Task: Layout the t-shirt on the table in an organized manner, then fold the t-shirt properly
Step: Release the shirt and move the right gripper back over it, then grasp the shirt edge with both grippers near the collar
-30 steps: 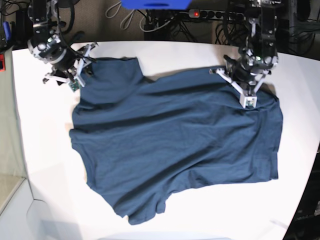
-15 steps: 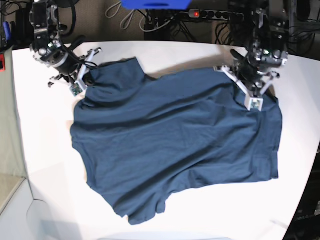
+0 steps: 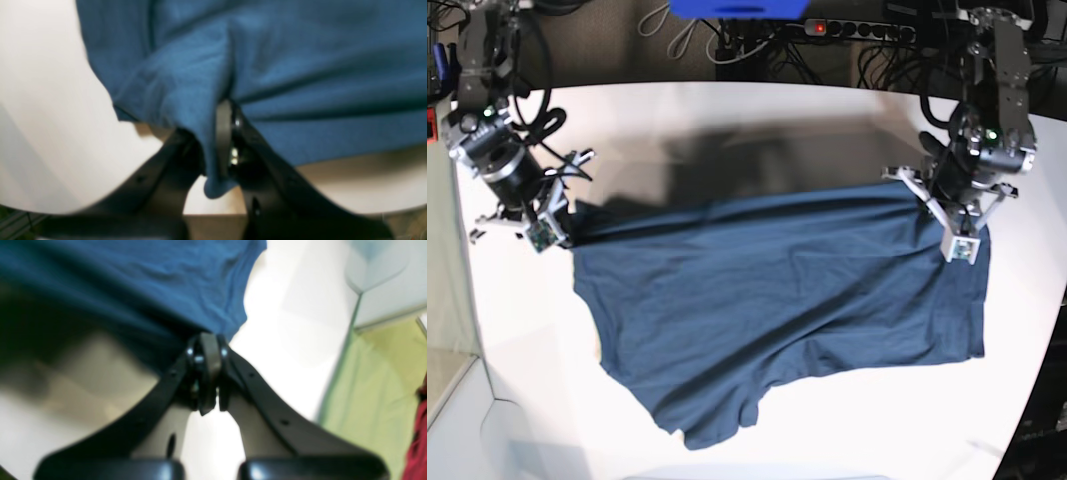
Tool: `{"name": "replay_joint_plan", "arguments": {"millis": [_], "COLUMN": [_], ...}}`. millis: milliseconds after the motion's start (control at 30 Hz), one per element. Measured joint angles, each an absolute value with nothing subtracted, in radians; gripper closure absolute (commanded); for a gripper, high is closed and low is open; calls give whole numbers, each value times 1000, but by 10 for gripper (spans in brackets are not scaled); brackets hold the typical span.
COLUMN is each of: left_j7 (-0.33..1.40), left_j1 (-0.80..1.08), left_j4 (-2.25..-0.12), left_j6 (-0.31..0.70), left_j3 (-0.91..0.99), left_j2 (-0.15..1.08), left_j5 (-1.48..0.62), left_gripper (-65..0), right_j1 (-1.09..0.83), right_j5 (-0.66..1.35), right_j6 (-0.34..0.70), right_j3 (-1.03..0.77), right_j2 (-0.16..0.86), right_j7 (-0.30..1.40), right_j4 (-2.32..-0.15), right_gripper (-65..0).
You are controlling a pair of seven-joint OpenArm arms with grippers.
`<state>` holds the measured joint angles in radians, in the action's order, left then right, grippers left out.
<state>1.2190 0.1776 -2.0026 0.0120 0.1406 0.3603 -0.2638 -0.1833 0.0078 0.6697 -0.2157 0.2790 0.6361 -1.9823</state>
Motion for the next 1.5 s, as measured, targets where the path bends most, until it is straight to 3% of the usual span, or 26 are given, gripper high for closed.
{"name": "replay_joint_plan", "arguments": {"millis": [100, 267, 567, 700, 933, 1033, 1167, 1300, 1500], "left_j7": [1227, 1256, 1248, 1250, 1244, 1235, 1237, 1192, 1127], "left_j1": [168, 171, 98, 106, 155, 192, 249, 268, 300], "left_j4": [-2003, -2002, -2003, -2002, -2001, -1996, -1993, -1983, -1890], "left_j6": [13, 13, 12, 11, 12, 12, 12, 12, 12], "left_j3": [138, 140, 142, 142, 141, 142, 140, 120, 23], "left_j2": [411, 475, 448, 448, 449, 448, 447, 446, 435], "left_j5": [-278, -240, -240, -241, -240, -236, -236, -224, -225], "left_gripper": [-1, -1, -1, -1, -1, -1, -1, -1, 0], "right_j1": [-101, 3, 0, -123, -169, -125, -53, 3, 76], "right_j5": [28, -20, 3, -23, -9, -9, -23, -8, -15], "right_j6": [725, 703, 702, 700, 702, 703, 702, 702, 702], "right_j3": [-264, -330, -281, -223, 71, 170, 282, 357, 390], "right_j2": [274, 283, 273, 167, 21, 15, 14, -23, -95], "right_j7": [676, 767, 757, 813, 791, 801, 851, 838, 835], "right_j4": [-1987, -1988, -1990, -1984, -1985, -1968, -1903, -1804, -1599], "right_gripper": [0, 0, 0, 0, -2, -73, -235, -359, -379]}}
